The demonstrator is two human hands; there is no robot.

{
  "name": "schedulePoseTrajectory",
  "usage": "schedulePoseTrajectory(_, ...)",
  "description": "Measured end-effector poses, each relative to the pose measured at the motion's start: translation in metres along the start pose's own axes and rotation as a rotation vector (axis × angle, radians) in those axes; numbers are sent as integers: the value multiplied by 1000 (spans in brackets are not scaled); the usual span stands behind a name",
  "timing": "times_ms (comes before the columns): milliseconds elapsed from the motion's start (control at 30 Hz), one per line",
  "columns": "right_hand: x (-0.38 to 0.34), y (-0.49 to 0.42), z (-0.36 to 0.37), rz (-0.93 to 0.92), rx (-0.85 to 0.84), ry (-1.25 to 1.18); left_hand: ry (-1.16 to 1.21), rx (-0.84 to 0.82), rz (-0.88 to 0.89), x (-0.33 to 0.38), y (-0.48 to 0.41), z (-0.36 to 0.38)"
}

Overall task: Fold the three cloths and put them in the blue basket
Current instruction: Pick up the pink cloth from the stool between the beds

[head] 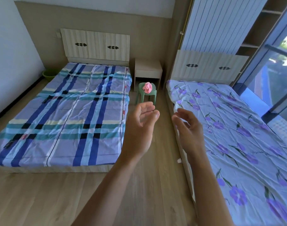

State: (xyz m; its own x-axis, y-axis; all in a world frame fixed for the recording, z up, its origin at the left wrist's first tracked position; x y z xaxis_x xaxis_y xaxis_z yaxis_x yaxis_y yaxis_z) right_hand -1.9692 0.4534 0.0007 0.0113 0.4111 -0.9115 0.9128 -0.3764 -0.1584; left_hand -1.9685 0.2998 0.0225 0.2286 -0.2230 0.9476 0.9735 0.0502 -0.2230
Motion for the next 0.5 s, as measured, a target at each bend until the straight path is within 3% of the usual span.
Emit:
schedulePoseTrajectory(233, 34, -148, 38, 41, 6, -47, -81, -14, -29, -62, -135, 25)
schedulePoseTrajectory(500, 48, -344, 64, -42, -52, -67, -100, 25, -15, -106, -311, 80)
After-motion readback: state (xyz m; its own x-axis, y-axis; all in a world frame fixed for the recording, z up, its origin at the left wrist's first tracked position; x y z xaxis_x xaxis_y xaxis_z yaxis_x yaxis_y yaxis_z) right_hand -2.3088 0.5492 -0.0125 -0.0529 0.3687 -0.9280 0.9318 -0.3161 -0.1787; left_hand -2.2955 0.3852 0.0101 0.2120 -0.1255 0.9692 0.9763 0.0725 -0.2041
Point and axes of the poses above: each hand's wrist, its own y-axis away from the middle knuckle, its own z-axis out of the palm, x = y × z, the point moved 1 cm from there along -y, towards the middle knuckle, and after that the axes turned 11 degrees about y, right-handed, at the moved point
